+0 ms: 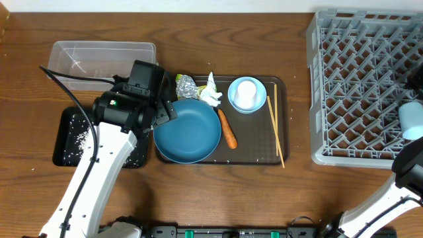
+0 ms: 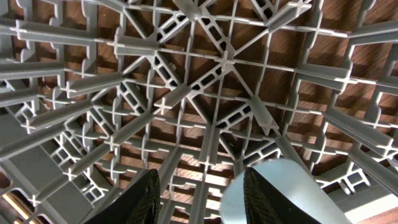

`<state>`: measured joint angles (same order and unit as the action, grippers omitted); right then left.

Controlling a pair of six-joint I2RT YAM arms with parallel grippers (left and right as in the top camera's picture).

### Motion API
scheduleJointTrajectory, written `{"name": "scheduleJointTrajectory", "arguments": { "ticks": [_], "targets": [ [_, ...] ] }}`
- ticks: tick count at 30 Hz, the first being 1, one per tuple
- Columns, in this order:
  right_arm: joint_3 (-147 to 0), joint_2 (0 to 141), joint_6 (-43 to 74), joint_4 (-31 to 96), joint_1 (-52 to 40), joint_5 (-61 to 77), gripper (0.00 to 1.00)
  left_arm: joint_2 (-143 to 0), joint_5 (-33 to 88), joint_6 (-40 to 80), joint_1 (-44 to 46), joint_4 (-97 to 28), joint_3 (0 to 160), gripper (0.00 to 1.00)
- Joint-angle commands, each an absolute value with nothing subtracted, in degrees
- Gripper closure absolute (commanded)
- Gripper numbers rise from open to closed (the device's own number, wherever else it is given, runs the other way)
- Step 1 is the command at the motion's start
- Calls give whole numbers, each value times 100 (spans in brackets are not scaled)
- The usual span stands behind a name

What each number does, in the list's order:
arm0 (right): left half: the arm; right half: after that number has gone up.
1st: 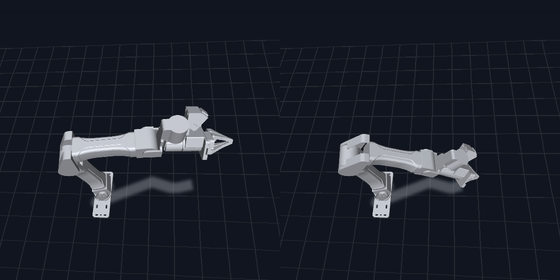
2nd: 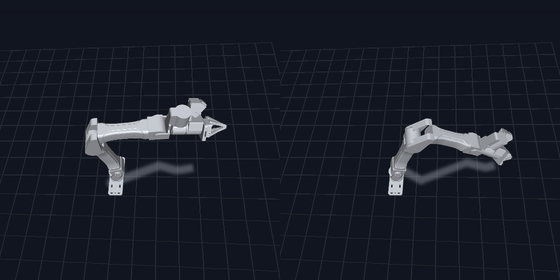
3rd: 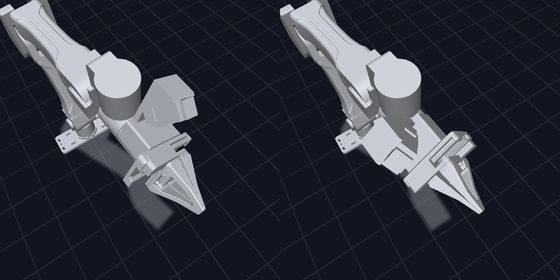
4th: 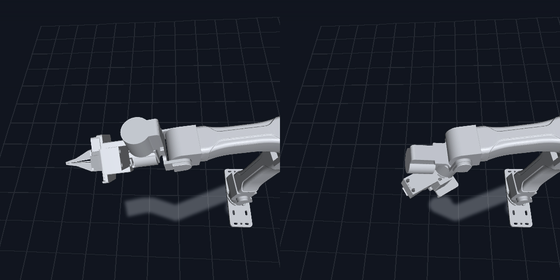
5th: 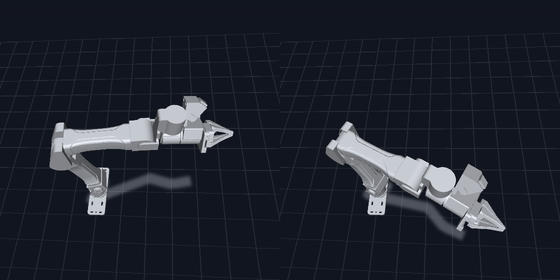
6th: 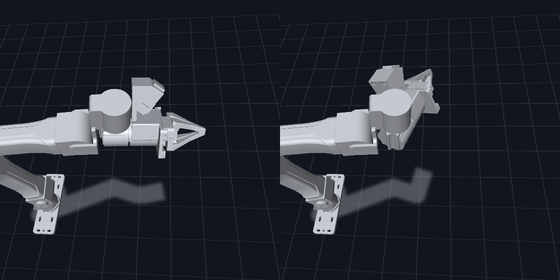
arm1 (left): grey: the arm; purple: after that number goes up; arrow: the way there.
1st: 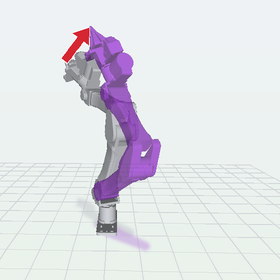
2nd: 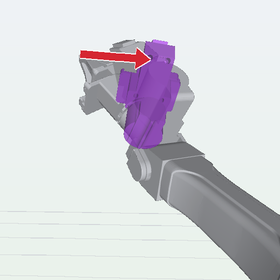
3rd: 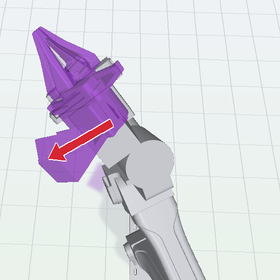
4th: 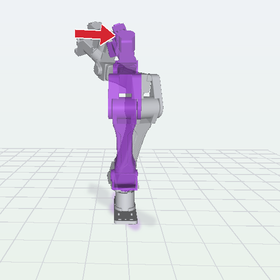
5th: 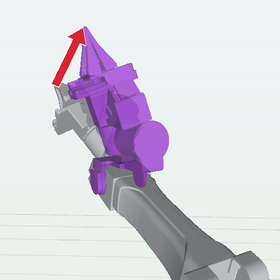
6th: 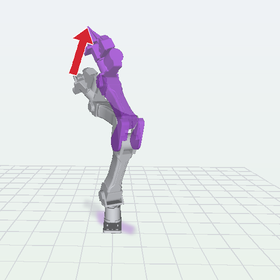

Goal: Sort waste into correct bins and load items into the dishwasher rack

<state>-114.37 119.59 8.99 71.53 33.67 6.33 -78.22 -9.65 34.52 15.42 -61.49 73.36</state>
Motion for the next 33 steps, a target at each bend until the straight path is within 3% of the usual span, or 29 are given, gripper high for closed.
{"name": "scheduleJointTrajectory", "arguments": {
  "ticks": [1, 15, 21, 24, 33],
  "targets": [
    [-11496, 11804, 1068, 7192, 3315, 572, 57, -7806, -1081, 3437, 1511, -6165, 7371, 2],
    [-11535, 10892, 1490, 7332, 3391, 493, 53, -7806, -1081, 3437, 1511, -6165, 7371, 2],
    [-11533, 10272, 2056, 7782, 3422, 425, 52, -7806, -1081, 3437, 1511, -6165, 7371, 2],
    [-11524, 10031, 2888, 8296, 3433, -213, 54, -7806, -1081, 3437, 1511, -6165, 7371, 2],
    [-10748, 9601, 3387, 8595, 3662, -663, 39, -7806, -1081, 3437, 1511, -6165, 7371, 2]
  ]
}}
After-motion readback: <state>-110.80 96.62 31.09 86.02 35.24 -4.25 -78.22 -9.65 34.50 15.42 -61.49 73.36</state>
